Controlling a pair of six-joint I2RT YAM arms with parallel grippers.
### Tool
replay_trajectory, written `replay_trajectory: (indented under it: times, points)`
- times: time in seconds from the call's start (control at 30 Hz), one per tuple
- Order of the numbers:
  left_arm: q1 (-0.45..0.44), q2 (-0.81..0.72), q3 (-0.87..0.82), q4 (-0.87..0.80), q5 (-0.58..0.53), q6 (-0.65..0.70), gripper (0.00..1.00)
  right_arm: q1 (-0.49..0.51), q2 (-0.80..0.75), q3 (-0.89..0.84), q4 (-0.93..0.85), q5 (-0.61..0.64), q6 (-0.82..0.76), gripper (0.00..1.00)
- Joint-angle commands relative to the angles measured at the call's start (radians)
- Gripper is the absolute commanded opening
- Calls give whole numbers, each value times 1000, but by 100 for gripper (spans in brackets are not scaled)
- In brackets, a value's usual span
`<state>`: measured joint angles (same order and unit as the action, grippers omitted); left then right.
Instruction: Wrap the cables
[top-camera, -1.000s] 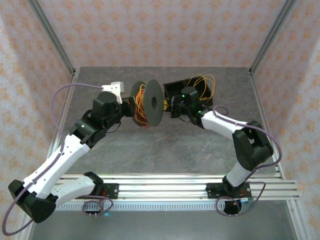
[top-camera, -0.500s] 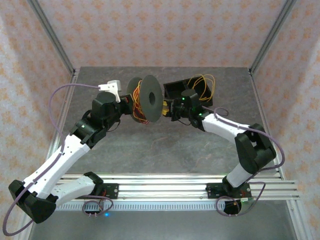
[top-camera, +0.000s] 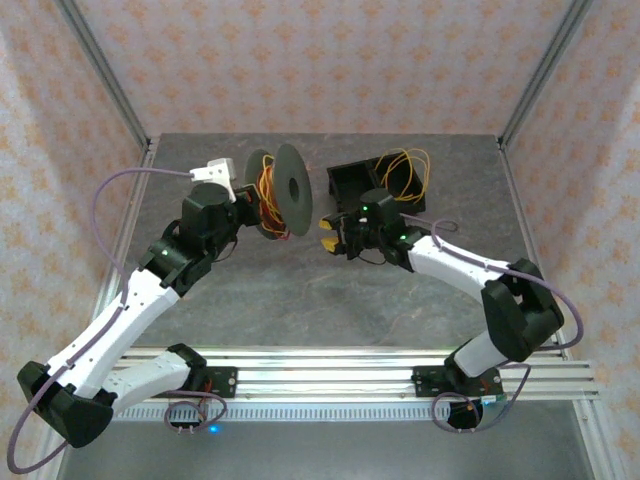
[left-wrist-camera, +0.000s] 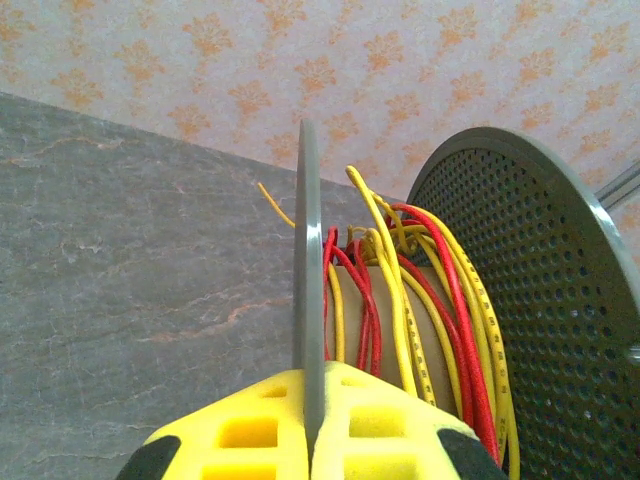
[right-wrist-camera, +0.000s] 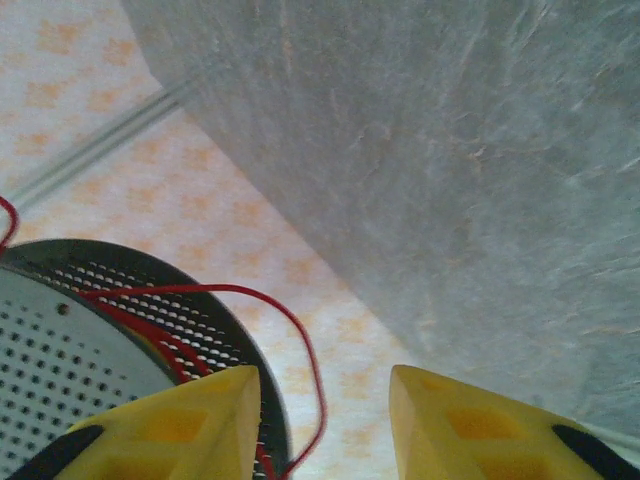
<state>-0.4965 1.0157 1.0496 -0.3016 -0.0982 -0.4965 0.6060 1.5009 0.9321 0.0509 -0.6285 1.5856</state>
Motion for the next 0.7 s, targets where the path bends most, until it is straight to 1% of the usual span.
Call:
replay_trajectory:
  times: [0.0,0.03,0.07,0.1,0.13,0.2,0.23,0.3,0.37,0.47,0.57,0.67]
  points:
    - [3,-40,49,64,-31,8,0,3,-97,74,-239,84,-237,45]
    - [3,-44,57,42,-26,13,0,2,-122,99,-326,130,-310,50]
    - [4,-50,65,23,-19,16,0,2,-138,111,-363,149,-352,54]
    - [3,-58,75,-3,-12,20,0,2,-165,128,-404,180,-431,63]
    - [3,-68,87,-31,1,21,0,1,-185,143,-441,200,-492,69]
    - [3,-96,114,-98,24,27,0,2,-231,188,-550,259,-620,81]
    - [3,-121,129,-138,32,27,0,2,-266,217,-632,315,-700,86]
    - [3,-166,148,-193,45,27,0,1,-310,239,-715,391,-784,91]
    - [3,-210,166,-247,60,26,0,0,-379,246,-769,442,-845,98]
    - [3,-265,194,-329,74,21,0,-11,-447,241,-825,460,-909,99]
    - [3,-298,224,-409,72,21,0,-42,-492,242,-873,452,-949,99]
    - [3,-322,231,-455,59,24,0,-84,-534,233,-912,473,-997,99]
